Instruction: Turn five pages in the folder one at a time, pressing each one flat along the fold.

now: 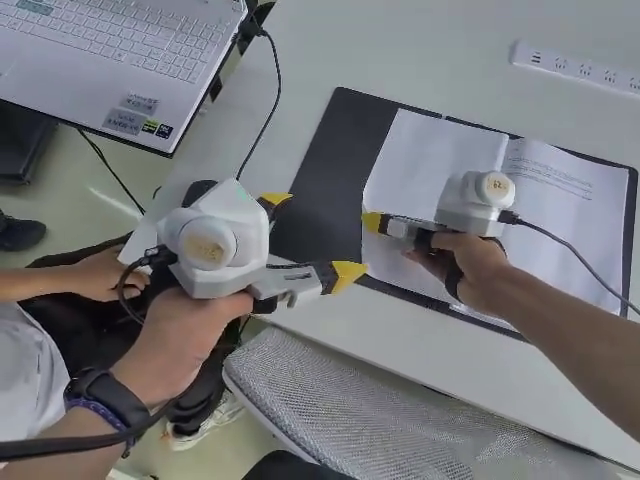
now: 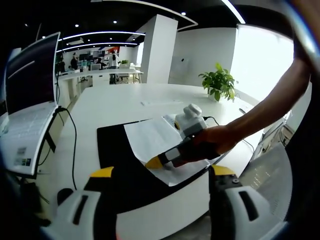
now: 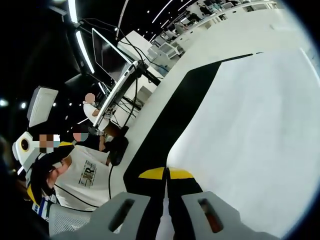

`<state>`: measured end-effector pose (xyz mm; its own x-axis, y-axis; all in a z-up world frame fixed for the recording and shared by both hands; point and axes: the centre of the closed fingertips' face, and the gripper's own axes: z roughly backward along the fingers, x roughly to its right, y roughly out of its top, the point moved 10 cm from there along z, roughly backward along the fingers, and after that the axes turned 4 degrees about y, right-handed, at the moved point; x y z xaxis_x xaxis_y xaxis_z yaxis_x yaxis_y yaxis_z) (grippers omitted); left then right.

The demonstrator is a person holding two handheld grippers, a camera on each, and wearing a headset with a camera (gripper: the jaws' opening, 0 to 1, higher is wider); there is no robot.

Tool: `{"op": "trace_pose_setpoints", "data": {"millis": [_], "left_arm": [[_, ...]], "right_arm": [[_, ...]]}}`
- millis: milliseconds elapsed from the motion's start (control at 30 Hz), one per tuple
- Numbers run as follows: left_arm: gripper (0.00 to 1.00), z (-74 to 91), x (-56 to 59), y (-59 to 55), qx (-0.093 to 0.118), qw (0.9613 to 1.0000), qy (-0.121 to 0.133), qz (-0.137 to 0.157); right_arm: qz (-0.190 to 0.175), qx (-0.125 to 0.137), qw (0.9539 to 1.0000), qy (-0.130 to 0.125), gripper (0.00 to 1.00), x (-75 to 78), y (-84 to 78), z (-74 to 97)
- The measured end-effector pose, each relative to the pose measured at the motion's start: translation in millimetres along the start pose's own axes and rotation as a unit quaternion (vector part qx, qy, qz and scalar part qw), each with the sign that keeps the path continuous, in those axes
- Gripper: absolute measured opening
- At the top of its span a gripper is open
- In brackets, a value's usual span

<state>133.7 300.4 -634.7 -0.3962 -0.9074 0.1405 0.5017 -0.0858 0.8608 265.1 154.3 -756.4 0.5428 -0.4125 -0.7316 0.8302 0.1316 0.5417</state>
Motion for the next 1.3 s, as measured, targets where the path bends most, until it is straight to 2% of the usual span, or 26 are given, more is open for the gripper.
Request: {"op": "trace_pose_setpoints", "data": {"millis": [433,500,800,1000,1100,1167,1300], "left_arm": [[0.73,-6.4,2.9,2.0,-0.002,1.0,-0.007,-0.005],[0.74,-6.9,2.8,2.3,-0.003,1.0,-0.006,-0.007],[0.74,-10.3,2.1,5.2,-0.004,0.9999,-0.012,-0.01],[0.71,-14.4,1.4,10.4,0.0,0.9998,-0.015,-0.013],[0.7,-17.0,1.3,11.8,0.002,0.9997,-0.018,-0.015],[0.68,-21.0,1.0,11.8,-0.002,0.9995,-0.019,-0.026],[0.66,-27.0,0.8,12.4,-0.004,0.9993,-0.025,-0.029]], "right_arm": [[-0.016,0.0,0.9999,0.001,0.0,2.1,0.9,1.0],[-0.019,0.001,0.9998,0.003,0.01,-1.3,0.5,3.0],[-0.02,0.003,0.9995,0.023,0.16,-7.2,3.7,3.3],[-0.006,0.02,0.999,0.039,0.2,-15.1,11.6,12.9],[0.019,0.03,0.9988,0.033,0.2,-18.8,20.1,21.3],[0.023,0.041,0.9981,0.039,0.2,-21.6,26.2,28.2],[0.044,0.053,0.997,0.035,0.19,-23.7,36.5,42.7]]}}
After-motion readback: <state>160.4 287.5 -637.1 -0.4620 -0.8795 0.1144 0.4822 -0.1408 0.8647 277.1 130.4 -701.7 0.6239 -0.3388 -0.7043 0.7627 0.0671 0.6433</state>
